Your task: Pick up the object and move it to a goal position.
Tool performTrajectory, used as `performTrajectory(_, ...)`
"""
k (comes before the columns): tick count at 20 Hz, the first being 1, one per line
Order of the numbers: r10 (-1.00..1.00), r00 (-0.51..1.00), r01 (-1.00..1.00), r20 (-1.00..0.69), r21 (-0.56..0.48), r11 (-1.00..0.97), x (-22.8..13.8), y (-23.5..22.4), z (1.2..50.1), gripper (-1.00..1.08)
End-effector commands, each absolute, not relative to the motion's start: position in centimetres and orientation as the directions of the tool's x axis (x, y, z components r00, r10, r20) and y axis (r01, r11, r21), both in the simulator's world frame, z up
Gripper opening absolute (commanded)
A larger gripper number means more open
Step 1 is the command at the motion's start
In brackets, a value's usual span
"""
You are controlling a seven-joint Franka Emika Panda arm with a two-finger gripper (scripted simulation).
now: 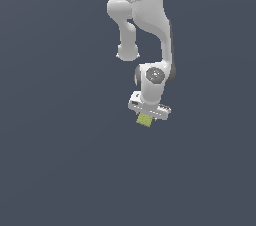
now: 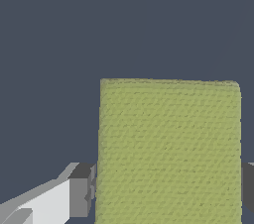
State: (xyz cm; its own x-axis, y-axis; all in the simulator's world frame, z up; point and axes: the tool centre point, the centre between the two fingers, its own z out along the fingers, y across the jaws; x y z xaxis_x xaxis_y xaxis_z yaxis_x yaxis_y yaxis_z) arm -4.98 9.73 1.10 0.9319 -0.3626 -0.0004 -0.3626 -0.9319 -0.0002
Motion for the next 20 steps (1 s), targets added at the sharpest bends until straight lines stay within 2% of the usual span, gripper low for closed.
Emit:
performTrajectory(1, -0.363, 0.932, -0.363, 0.000, 0.000, -0.932, -5.0, 9.7, 1.1, -1.00)
performTrajectory(11, -0.363, 0.932, -0.363, 0.000, 0.000, -0.932, -5.0, 7.9, 3.6, -1.00)
performTrajectory(20, -0.363, 0.932, -0.363, -0.001, -0.001, -0.932, -5.0, 2.9, 10.4, -1.00)
